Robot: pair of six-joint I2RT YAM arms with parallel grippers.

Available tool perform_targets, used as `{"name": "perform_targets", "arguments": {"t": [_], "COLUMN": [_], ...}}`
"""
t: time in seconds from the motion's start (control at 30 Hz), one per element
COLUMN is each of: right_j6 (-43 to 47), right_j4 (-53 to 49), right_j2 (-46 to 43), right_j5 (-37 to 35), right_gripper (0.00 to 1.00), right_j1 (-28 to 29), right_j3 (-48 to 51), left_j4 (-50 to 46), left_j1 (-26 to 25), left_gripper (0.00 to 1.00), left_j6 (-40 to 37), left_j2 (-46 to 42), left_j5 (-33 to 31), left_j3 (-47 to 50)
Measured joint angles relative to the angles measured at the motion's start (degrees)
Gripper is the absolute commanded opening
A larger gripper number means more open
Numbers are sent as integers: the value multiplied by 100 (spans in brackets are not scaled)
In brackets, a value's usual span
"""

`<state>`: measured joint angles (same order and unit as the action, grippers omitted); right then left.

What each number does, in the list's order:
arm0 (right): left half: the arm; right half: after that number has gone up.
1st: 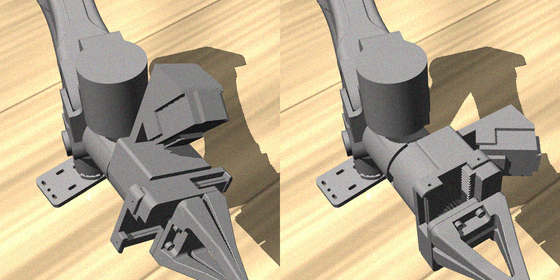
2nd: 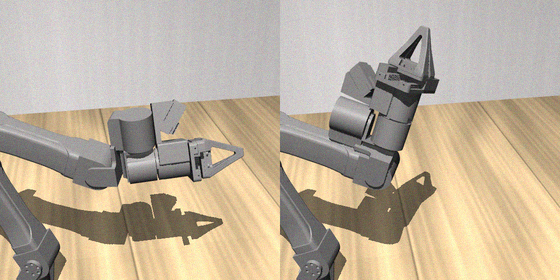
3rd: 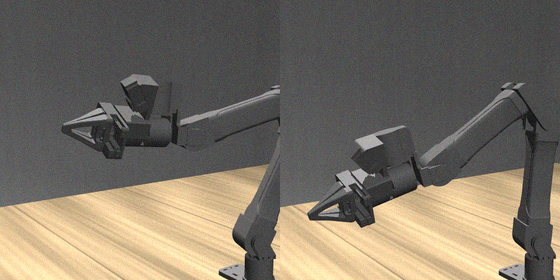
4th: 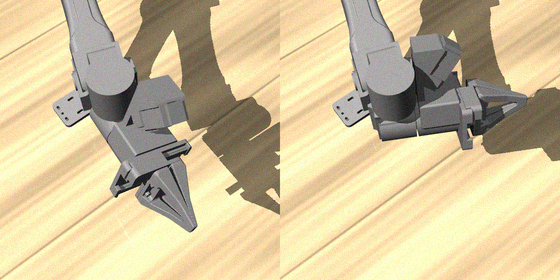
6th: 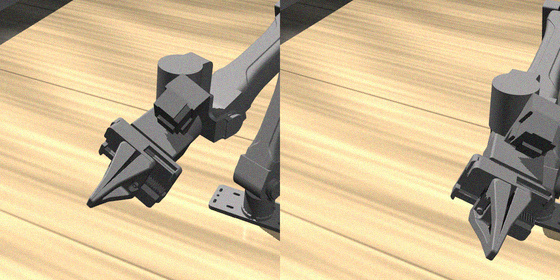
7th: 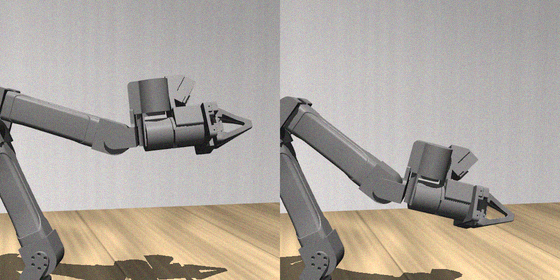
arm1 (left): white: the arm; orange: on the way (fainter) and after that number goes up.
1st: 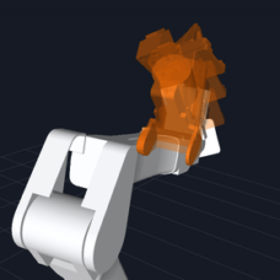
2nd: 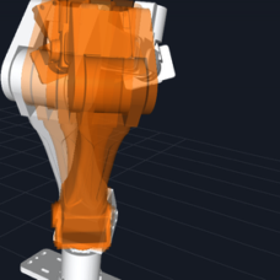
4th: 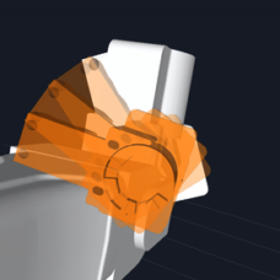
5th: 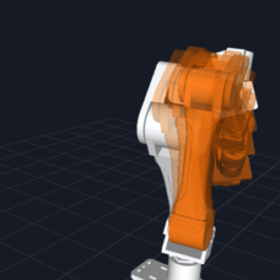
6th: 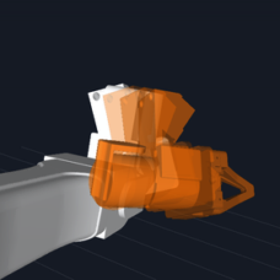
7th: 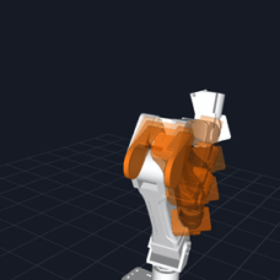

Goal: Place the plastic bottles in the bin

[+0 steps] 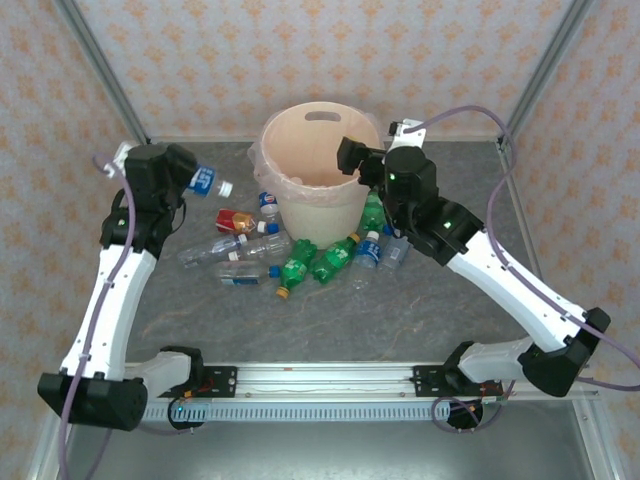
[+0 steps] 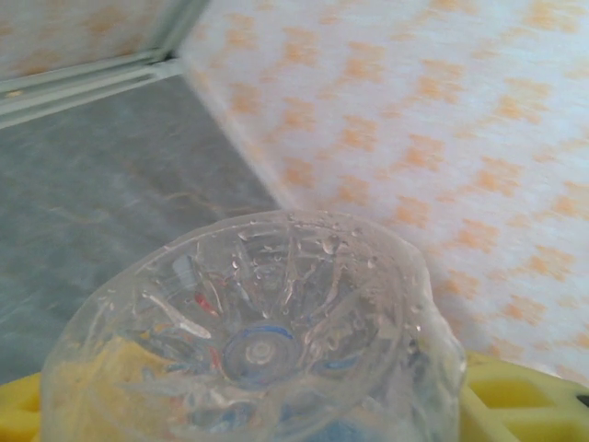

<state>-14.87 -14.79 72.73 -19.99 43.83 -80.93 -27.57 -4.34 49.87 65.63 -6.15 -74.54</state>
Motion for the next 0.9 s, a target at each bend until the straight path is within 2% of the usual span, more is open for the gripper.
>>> {"name": "perform_targets", "arguments": {"t": [0.23, 0.4, 0.53, 0.7, 0.77, 0.9], "right_j6": [-105, -153, -212, -251, -249, -247], "right_j4": [-72, -98, -109, -131, -133, -127], "right_j2": [-188, -243, -310, -527, -671, -896], "right_j5": [-44, -35, -2, 46, 48, 72], "right_gripper": [100, 100, 100, 100, 100, 100], "right_j1": [0, 0, 0, 0, 0, 0], "right_j3": [197, 278, 332, 439, 509, 664], "left_j4": [485, 732, 1029, 1252, 1279, 1285], "left_j1": [-1154, -1908, -2319, -2647, -2721, -2756], "left_gripper": [63, 63, 63, 63, 66, 83], "left_j6": [-667, -1506, -2214, -3047, -3272, -3582], "left_j2": [892, 1598, 2081, 2511, 2643, 2754], "left_j5": [-380, -793, -852, -894, -883, -743], "left_j3": [-1189, -2177, -2621, -2686, -2686, -2682]}}
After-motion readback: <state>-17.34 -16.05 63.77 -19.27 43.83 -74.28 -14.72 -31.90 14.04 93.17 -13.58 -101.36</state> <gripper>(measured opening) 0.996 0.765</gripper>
